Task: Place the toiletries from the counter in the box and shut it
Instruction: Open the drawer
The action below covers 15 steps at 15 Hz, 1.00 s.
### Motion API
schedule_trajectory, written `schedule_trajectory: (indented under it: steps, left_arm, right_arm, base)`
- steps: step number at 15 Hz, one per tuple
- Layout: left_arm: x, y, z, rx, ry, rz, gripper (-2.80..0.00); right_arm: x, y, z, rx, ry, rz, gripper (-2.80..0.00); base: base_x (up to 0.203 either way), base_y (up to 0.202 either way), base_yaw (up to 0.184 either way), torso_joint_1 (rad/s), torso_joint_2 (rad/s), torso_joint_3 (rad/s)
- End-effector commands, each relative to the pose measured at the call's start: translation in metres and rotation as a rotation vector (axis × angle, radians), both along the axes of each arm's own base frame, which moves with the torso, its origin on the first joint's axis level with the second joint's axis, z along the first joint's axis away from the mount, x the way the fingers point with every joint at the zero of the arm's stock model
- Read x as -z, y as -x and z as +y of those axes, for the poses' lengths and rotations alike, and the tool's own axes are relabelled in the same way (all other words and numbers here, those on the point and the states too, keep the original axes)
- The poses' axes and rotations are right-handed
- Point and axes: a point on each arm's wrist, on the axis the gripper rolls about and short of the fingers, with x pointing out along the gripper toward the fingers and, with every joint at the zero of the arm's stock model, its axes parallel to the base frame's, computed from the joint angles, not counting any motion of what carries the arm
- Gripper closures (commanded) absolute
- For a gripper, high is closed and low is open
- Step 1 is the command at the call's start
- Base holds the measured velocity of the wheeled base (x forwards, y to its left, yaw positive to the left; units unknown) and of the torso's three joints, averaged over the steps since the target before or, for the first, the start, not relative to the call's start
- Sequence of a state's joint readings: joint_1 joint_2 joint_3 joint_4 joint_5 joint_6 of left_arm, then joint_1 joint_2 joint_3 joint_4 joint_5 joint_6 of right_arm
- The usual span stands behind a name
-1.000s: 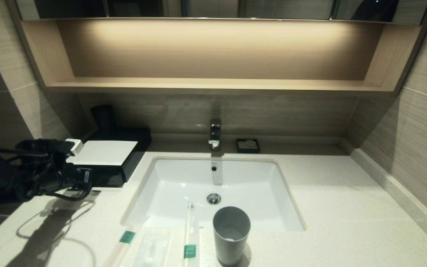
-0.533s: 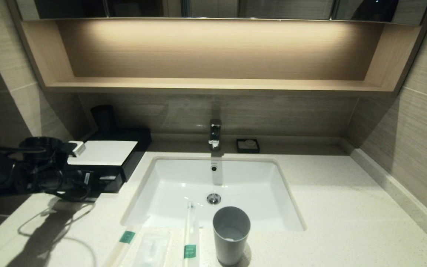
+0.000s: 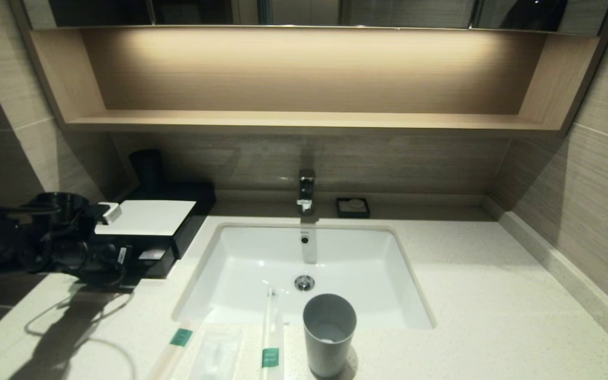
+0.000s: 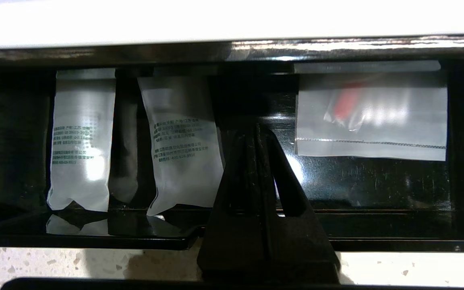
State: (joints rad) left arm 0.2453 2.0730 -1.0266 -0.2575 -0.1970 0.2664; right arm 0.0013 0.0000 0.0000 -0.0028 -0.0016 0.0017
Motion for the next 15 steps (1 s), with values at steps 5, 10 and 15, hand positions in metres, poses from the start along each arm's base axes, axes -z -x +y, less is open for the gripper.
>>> schedule_trajectory:
  steps: [5,10,15]
  left_arm:
    - [-0.0074,0.0054,-0.0013,0.005,0.013,0.073,0.00]
    - [-0.0076,0.0082,-0.0035,-0.010,-0.003,0.130,0.00]
    - [-0.0068,0.0114,-0.0064,-0.008,-0.004,0.191,0.00]
  right_arm:
    - [0.0004,0.0000,0.0000,0.000,0.000,0.000,0.00]
    - [0.0004,0.0000,0.0000,0.000,0.000,0.000,0.00]
    - [0.0004,0.0000,0.0000,0.000,0.000,0.000,0.00]
  base:
    - [0.000,0.000,0.000,0.000,0.00,0.000]
    - [0.000,0.000,0.000,0.000,0.00,0.000]
    - [0.000,0.000,0.000,0.000,0.00,0.000]
